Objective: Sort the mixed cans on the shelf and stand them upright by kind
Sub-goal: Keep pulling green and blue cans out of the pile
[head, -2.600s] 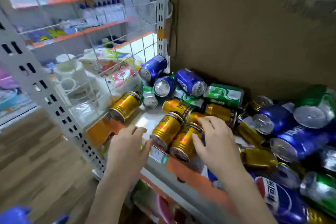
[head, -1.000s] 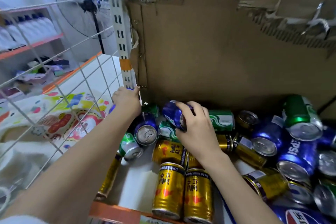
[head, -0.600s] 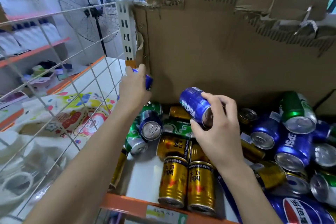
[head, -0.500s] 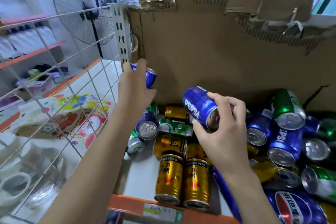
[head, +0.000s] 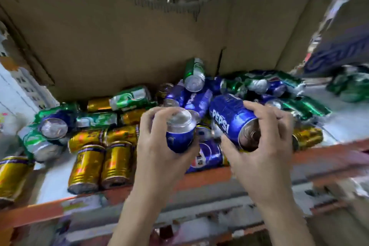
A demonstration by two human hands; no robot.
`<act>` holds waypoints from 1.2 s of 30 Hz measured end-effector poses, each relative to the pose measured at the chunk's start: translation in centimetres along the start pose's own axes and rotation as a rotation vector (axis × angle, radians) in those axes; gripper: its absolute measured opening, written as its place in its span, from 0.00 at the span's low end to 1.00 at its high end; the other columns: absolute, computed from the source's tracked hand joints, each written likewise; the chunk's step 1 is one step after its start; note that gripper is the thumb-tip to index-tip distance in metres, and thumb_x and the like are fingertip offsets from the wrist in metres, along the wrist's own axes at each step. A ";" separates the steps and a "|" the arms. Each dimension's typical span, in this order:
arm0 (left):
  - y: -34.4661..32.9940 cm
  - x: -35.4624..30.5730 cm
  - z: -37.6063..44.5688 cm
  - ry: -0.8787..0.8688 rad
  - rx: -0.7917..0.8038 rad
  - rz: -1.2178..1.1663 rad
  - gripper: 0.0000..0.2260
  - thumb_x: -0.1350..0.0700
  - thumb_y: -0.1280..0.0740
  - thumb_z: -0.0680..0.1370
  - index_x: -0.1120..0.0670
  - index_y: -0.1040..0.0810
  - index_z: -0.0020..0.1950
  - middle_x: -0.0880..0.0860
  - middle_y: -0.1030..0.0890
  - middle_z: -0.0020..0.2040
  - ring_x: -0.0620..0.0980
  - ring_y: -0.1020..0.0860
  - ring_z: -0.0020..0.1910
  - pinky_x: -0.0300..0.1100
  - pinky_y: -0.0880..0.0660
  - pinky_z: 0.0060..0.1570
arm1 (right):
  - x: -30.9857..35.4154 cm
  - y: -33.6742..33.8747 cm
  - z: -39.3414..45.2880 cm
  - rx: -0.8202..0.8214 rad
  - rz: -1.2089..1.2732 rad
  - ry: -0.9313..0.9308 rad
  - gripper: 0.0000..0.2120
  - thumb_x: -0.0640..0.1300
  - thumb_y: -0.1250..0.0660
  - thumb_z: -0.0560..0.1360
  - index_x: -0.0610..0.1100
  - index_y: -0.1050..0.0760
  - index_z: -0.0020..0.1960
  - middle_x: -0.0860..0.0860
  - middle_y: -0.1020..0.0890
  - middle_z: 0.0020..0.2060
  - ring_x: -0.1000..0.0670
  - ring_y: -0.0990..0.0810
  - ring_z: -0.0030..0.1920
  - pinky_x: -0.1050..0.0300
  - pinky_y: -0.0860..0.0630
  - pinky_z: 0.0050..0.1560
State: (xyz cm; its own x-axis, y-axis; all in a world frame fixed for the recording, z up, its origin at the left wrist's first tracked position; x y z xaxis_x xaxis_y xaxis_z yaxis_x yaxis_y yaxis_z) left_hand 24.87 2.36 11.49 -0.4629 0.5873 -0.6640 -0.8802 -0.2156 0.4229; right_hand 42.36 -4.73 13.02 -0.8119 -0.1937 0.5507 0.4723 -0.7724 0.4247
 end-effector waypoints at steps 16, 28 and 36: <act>-30.0 -21.0 -10.9 -0.152 0.491 -0.070 0.29 0.48 0.22 0.63 0.50 0.26 0.61 0.46 0.28 0.56 0.38 0.31 0.52 0.19 0.38 0.52 | -24.4 27.8 -5.6 -0.115 -0.292 -0.235 0.33 0.34 0.23 0.59 0.47 0.28 0.61 0.53 0.36 0.54 0.55 0.32 0.53 0.73 0.33 0.55; -51.9 -29.5 -10.3 -0.263 0.623 -0.038 0.39 0.48 0.21 0.62 0.57 0.30 0.69 0.53 0.24 0.60 0.51 0.28 0.58 0.35 0.36 0.57 | -42.5 36.3 -2.8 -0.117 -0.408 -0.392 0.32 0.34 0.24 0.60 0.48 0.29 0.61 0.47 0.33 0.56 0.47 0.27 0.53 0.53 0.24 0.53; -68.1 -36.2 -3.3 -0.225 0.595 -0.161 0.37 0.48 0.22 0.64 0.57 0.30 0.69 0.53 0.25 0.61 0.51 0.28 0.57 0.28 0.41 0.57 | -57.1 41.7 7.5 -0.081 -0.430 -0.392 0.32 0.32 0.25 0.59 0.49 0.28 0.60 0.47 0.32 0.56 0.50 0.27 0.54 0.62 0.27 0.52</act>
State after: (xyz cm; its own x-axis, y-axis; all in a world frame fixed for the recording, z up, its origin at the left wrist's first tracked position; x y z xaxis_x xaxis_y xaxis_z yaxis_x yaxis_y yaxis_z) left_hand 101.22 -6.85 4.71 -0.2406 0.7388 -0.6295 -0.6982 0.3188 0.6410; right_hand 111.00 -21.37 4.64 -0.7299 0.3738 0.5723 0.0878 -0.7789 0.6209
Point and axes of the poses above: each hand's wrist, its own z-axis towards the middle knuckle, its own y-axis out of the back of the hand, x = y × z, the point moved 10 cm from there along z, towards the middle knuckle
